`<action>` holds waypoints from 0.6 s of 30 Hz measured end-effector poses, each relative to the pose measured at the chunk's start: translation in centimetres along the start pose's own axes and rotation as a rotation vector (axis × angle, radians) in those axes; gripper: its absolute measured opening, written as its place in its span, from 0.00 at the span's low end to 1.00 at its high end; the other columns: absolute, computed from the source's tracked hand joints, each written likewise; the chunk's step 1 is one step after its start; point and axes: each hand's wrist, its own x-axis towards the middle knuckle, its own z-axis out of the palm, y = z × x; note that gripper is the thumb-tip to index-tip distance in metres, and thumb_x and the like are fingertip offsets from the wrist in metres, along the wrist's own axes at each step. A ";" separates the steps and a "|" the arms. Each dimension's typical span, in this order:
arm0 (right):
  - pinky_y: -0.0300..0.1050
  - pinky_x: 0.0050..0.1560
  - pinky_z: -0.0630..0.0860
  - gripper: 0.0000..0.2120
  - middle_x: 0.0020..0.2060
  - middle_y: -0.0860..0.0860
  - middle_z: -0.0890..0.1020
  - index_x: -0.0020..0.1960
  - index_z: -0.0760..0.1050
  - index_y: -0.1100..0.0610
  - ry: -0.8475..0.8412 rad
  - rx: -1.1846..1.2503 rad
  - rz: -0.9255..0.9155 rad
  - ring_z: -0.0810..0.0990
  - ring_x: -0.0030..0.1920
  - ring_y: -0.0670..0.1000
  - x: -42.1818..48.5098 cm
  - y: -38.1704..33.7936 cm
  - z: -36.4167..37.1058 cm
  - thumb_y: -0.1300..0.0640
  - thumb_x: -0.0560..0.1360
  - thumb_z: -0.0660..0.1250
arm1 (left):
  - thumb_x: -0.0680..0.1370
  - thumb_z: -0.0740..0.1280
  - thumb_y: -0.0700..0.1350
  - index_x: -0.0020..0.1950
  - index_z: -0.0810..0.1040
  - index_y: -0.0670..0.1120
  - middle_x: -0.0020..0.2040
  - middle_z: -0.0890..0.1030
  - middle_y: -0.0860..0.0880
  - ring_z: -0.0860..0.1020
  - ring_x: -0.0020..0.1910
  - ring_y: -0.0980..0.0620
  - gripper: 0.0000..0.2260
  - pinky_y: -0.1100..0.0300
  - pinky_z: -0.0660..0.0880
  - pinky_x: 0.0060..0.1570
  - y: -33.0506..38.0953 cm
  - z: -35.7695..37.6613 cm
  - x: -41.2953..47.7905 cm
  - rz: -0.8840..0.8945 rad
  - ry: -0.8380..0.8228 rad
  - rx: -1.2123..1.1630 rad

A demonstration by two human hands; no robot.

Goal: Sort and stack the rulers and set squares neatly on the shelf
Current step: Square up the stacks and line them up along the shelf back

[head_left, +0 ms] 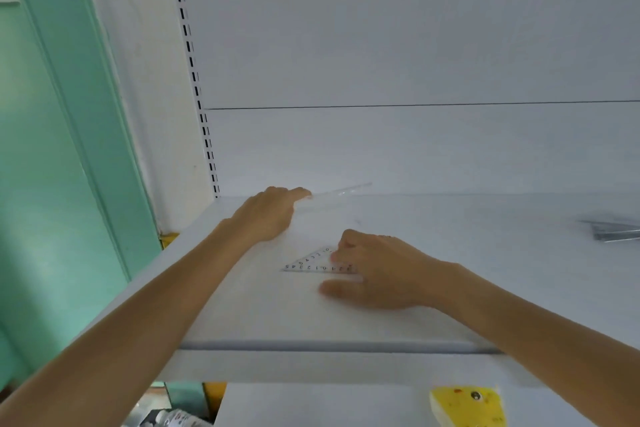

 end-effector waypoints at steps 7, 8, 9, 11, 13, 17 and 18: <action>0.44 0.54 0.69 0.32 0.53 0.48 0.74 0.57 0.74 0.54 0.121 -0.178 -0.154 0.73 0.52 0.50 -5.8 -2.7 0.1 0.29 0.71 0.52 | 0.81 0.52 0.49 0.69 0.69 0.55 0.44 0.76 0.52 0.76 0.45 0.50 0.17 0.64 0.67 0.39 3.5 -0.4 -0.4 0.006 0.013 -0.322; 0.43 0.51 0.71 0.29 0.51 0.48 0.75 0.56 0.75 0.54 0.131 -0.185 -0.175 0.74 0.50 0.50 -6.6 -2.9 0.1 0.32 0.73 0.52 | 0.81 0.53 0.50 0.69 0.69 0.55 0.48 0.76 0.51 0.75 0.48 0.50 0.17 0.63 0.66 0.43 4.0 -0.3 -0.3 0.016 0.010 -0.339; 0.43 0.45 0.73 0.24 0.47 0.49 0.77 0.52 0.77 0.54 0.167 -0.200 -0.196 0.76 0.47 0.50 -7.4 -3.1 0.1 0.36 0.76 0.53 | 0.81 0.54 0.50 0.68 0.70 0.55 0.50 0.75 0.51 0.74 0.49 0.51 0.16 0.63 0.65 0.45 4.4 -0.2 -0.1 0.031 0.009 -0.345; 0.41 0.34 0.74 0.17 0.38 0.47 0.78 0.43 0.79 0.53 0.301 -0.237 -0.233 0.77 0.37 0.48 -8.6 -3.2 0.5 0.46 0.77 0.56 | 0.80 0.57 0.51 0.67 0.71 0.54 0.51 0.74 0.51 0.72 0.49 0.53 0.16 0.63 0.64 0.47 5.5 0.0 0.2 0.065 0.017 -0.345; 0.42 0.27 0.72 0.12 0.34 0.48 0.78 0.41 0.79 0.54 0.413 -0.235 -0.246 0.76 0.31 0.49 -9.3 -2.7 0.8 0.53 0.77 0.59 | 0.79 0.61 0.51 0.65 0.73 0.53 0.52 0.74 0.49 0.72 0.49 0.53 0.15 0.62 0.65 0.49 6.6 0.3 0.6 0.095 0.037 -0.336; 0.43 0.21 0.72 0.12 0.38 0.51 0.81 0.49 0.80 0.58 0.507 -0.163 -0.127 0.78 0.30 0.52 -10.4 0.6 0.0 0.57 0.76 0.59 | 0.76 0.66 0.49 0.62 0.75 0.51 0.50 0.75 0.51 0.73 0.43 0.58 0.15 0.63 0.66 0.47 9.1 1.2 1.4 0.158 0.081 -0.348; 0.43 0.23 0.74 0.11 0.41 0.52 0.82 0.52 0.80 0.58 0.503 -0.127 -0.085 0.80 0.32 0.52 -10.8 1.8 -0.3 0.57 0.77 0.60 | 0.75 0.67 0.49 0.61 0.75 0.51 0.49 0.75 0.52 0.73 0.42 0.59 0.15 0.64 0.66 0.46 9.9 1.4 1.7 0.173 0.090 -0.357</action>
